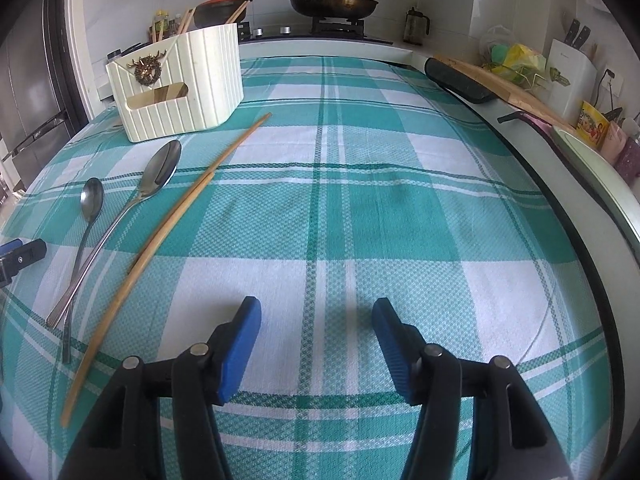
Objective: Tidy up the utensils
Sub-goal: 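Move the left tool toward a silver spoon while the right tool approaches a chopstick, then close the left tool on the silver spoon handle while the right tool grasps a chopstick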
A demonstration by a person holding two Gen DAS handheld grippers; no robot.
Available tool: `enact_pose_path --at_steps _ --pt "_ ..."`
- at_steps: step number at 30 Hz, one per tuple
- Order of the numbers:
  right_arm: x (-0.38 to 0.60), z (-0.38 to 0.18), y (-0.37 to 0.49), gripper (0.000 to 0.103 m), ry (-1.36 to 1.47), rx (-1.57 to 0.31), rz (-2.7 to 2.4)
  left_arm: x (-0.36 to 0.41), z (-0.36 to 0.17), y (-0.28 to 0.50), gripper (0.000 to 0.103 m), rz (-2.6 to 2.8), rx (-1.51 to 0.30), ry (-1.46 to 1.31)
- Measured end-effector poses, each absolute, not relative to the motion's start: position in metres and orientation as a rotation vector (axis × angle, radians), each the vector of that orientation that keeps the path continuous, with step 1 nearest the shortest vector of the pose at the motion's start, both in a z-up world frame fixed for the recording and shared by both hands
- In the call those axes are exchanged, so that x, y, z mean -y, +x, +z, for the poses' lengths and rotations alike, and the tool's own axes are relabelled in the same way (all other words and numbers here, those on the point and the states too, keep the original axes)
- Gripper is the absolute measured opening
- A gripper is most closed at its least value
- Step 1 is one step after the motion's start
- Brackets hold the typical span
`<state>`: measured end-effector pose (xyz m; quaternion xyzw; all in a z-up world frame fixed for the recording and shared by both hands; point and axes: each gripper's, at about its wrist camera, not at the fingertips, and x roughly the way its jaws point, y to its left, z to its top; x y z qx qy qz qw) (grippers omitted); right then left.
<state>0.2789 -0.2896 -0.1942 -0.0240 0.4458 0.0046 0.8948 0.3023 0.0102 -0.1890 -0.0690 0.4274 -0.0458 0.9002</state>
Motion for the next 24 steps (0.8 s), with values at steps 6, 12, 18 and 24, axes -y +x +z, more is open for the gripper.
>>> enact_pose_path --at_steps 6,12,18,24 --pt "0.290 -0.194 0.279 0.059 -0.049 -0.924 0.010 0.033 -0.191 0.324 0.099 -0.068 -0.899 -0.045" --pt "0.290 -0.194 0.279 0.059 -0.046 -0.924 0.011 0.045 -0.202 0.321 0.099 -0.042 -0.927 0.053" --pt "0.279 -0.188 0.274 0.059 0.020 -0.945 0.072 0.034 -0.203 0.308 0.102 -0.076 -0.945 0.035" --pt "0.208 -0.184 0.274 0.058 0.003 -1.006 0.304 0.037 -0.203 0.302 0.102 -0.070 -0.948 0.053"
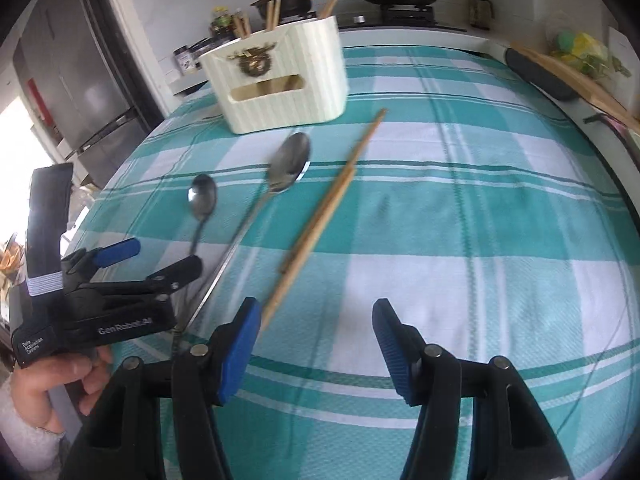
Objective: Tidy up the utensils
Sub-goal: 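Close the left tool on the silver spoon handle while the right tool grasps a chopstick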
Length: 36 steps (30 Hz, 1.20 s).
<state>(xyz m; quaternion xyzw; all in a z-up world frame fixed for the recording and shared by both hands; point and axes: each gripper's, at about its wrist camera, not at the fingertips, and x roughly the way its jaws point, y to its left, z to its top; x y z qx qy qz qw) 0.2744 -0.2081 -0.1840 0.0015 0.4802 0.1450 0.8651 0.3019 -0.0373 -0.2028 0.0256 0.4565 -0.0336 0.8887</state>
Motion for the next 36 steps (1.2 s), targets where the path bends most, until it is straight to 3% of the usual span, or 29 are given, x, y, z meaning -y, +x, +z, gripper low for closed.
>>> enact_pose_path --at_steps 2,3,6,9,17,19,21,23,36 --pt "0.192 -0.191 0.273 0.055 -0.081 -1.014 0.291 0.037 -0.203 0.298 0.102 -0.084 -0.951 0.060" --pt "0.185 -0.192 0.271 0.043 -0.145 -0.995 0.266 0.036 -0.203 0.296 0.102 -0.093 -0.954 0.062" --pt "0.188 -0.191 0.268 0.023 -0.191 -0.988 0.235 0.027 -0.203 0.293 0.102 -0.098 -0.959 0.057" --pt "0.211 -0.189 0.268 0.014 -0.183 -0.988 0.184 0.018 -0.202 0.292 0.102 -0.092 -0.961 0.054" --pt "0.280 -0.187 0.259 0.015 -0.137 -0.987 -0.003 0.015 -0.203 0.290 0.103 -0.081 -0.959 0.058" --pt "0.284 -0.187 0.259 0.021 -0.136 -0.982 -0.005 0.014 -0.203 0.292 0.103 -0.095 -0.962 0.054" --pt "0.284 -0.187 0.260 0.038 -0.139 -0.976 0.009 0.014 -0.203 0.292 0.103 -0.103 -0.962 0.058" --pt "0.283 -0.188 0.263 0.048 -0.139 -0.972 0.032 0.014 -0.203 0.291 0.103 -0.109 -0.960 0.065" --pt "0.293 -0.194 0.267 0.053 -0.084 -0.928 0.095 0.014 -0.204 0.292 0.103 -0.121 -0.954 0.062"
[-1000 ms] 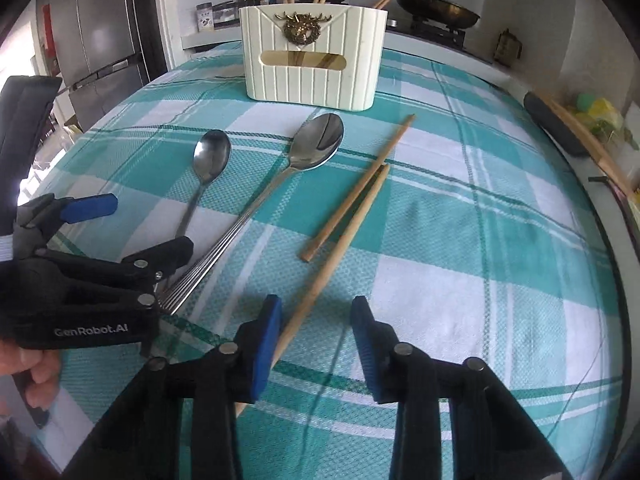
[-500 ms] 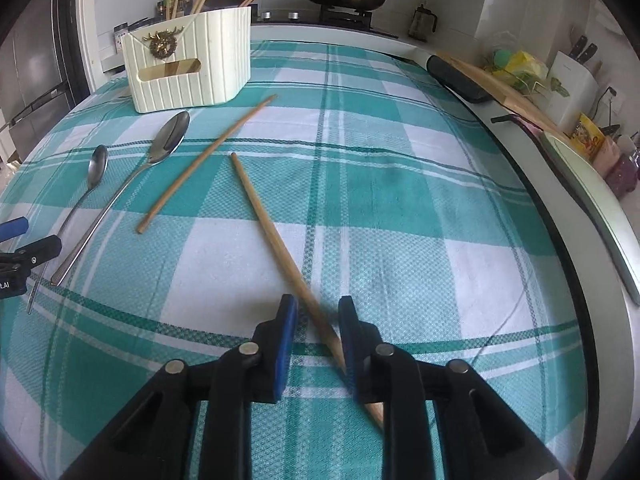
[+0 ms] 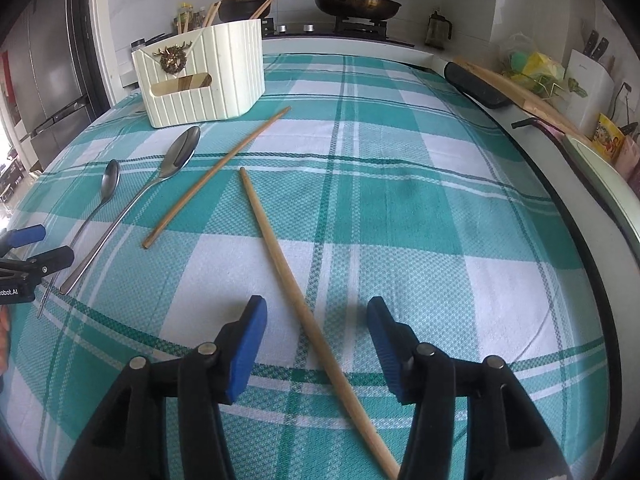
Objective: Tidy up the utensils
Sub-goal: 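Close the left tool on the silver spoon handle while the right tool grasps a chopstick, then lift the spoon in the left tool over the holder while the right tool carries its chopstick there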
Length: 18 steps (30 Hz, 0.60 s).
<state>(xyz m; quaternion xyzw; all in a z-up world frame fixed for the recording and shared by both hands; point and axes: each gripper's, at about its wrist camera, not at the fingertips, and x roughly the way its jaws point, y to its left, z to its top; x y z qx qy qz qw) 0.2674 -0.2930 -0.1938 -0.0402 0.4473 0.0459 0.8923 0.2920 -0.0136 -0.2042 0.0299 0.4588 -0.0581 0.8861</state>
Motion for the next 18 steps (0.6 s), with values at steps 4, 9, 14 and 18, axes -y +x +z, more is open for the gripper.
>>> enact_pose_path --at_steps 4,9,14,18 --pt "0.294 -0.194 0.267 0.053 -0.082 -0.929 0.097 0.013 -0.204 0.292 0.103 -0.123 -0.958 0.065" --pt "0.296 -0.194 0.268 0.054 -0.075 -0.927 0.110 0.003 -0.203 0.287 0.103 -0.114 -0.963 0.073" --pt "0.296 -0.194 0.268 0.054 -0.086 -0.931 0.109 -0.015 -0.204 0.286 0.103 -0.107 -0.979 0.064" --pt "0.296 -0.188 0.282 0.054 -0.123 -1.070 0.186 -0.015 -0.202 0.292 0.102 -0.212 -1.028 0.125"
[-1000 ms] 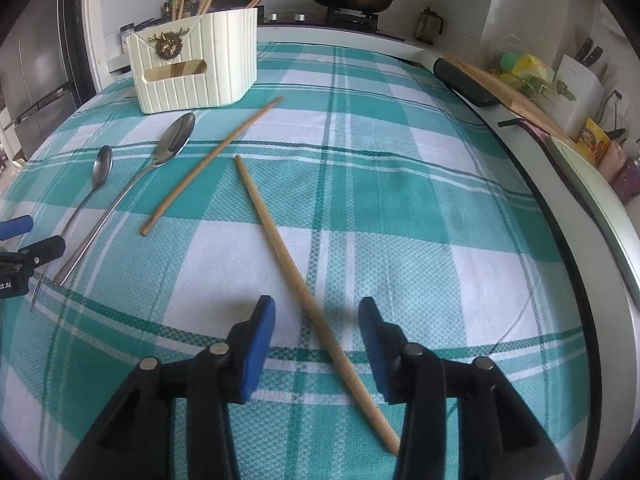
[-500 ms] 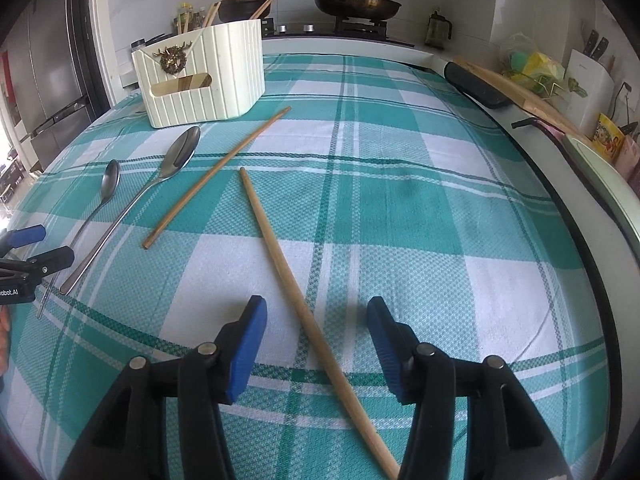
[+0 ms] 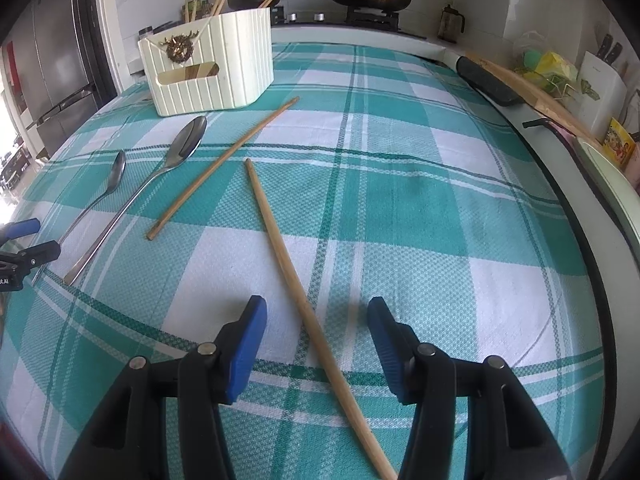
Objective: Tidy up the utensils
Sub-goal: 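Lift the spoon in the left tool over the holder while the right tool carries its chopstick there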
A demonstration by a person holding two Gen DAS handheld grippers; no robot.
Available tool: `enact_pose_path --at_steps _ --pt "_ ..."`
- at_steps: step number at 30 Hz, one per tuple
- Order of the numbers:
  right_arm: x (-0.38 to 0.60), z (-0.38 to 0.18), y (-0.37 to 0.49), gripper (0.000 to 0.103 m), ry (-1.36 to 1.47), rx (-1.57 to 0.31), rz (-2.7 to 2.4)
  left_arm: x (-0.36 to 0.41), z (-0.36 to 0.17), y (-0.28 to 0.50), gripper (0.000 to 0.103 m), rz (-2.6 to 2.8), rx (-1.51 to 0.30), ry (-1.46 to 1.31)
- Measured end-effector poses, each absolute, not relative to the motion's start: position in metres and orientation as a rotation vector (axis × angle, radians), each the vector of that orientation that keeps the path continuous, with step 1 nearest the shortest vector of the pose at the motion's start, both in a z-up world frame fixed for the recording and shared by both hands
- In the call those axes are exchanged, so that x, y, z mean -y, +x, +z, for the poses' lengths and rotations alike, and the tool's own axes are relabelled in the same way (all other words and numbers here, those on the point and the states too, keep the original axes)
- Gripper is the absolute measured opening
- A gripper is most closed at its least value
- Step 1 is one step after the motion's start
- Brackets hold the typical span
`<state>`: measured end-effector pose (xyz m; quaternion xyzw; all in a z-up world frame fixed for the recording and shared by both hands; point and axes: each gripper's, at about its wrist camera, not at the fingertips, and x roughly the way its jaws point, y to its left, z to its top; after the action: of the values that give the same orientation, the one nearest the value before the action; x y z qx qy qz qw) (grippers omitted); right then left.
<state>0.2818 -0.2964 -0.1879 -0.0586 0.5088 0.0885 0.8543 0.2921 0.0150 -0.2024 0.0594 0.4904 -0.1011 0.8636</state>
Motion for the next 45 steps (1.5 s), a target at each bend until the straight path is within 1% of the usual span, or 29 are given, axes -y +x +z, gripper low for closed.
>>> enact_pose_path --at_steps 2,5,6,10,12,13,14,15,16,17,18,21,24,30,35,40,45 --pt "0.295 -0.187 0.293 0.054 -0.165 -1.156 0.244 -0.008 -0.202 0.300 0.102 -0.274 -1.052 0.169" --pt "0.286 -0.188 0.312 0.055 -0.254 -1.233 0.321 0.006 -0.202 0.317 0.103 -0.336 -1.060 0.206" --pt "0.282 -0.188 0.320 0.053 -0.272 -1.252 0.339 0.012 -0.202 0.325 0.103 -0.352 -1.060 0.212" --pt "0.260 -0.189 0.355 0.053 -0.331 -1.266 0.391 0.032 -0.203 0.355 0.102 -0.376 -1.051 0.218" --pt "0.249 -0.189 0.374 0.047 -0.330 -1.263 0.411 0.039 -0.202 0.370 0.099 -0.373 -1.049 0.210" --pt "0.244 -0.189 0.381 0.040 -0.337 -1.257 0.410 0.042 -0.201 0.375 0.097 -0.372 -1.045 0.208" --pt "0.239 -0.188 0.388 0.028 -0.333 -1.257 0.422 0.044 -0.199 0.379 0.088 -0.374 -1.036 0.203" --pt "0.235 -0.188 0.393 0.011 -0.324 -1.260 0.428 0.046 -0.197 0.381 0.074 -0.377 -1.024 0.203" --pt "0.233 -0.188 0.397 0.007 -0.323 -1.258 0.420 0.049 -0.195 0.383 0.066 -0.384 -1.015 0.207" --pt "0.231 -0.188 0.400 0.007 -0.323 -1.248 0.413 0.050 -0.194 0.384 0.048 -0.399 -1.009 0.203" --pt "0.230 -0.187 0.400 0.007 -0.313 -1.235 0.408 0.051 -0.192 0.386 0.036 -0.405 -1.005 0.200" --pt "0.238 -0.177 0.396 0.007 -0.226 -1.186 0.397 0.047 -0.189 0.385 0.036 -0.391 -1.001 0.177" --pt "0.250 -0.145 0.377 0.007 -0.125 -1.084 0.414 0.032 -0.176 0.373 0.036 -0.381 -0.964 0.121" --pt "0.266 -0.067 0.324 0.007 -0.026 -0.861 0.453 -0.002 -0.118 0.329 0.036 -0.409 -0.821 0.022" --pt "0.268 -0.028 0.306 0.007 -0.003 -0.732 0.451 -0.020 -0.078 0.303 0.036 -0.426 -0.717 -0.027" --pt "0.259 0.001 0.314 0.007 -0.013 -0.622 0.441 -0.028 -0.047 0.305 0.036 -0.455 -0.656 -0.071" --pt "0.244 0.035 0.345 0.007 -0.028 -0.561 0.436 -0.034 -0.013 0.328 0.036 -0.469 -0.615 -0.086"
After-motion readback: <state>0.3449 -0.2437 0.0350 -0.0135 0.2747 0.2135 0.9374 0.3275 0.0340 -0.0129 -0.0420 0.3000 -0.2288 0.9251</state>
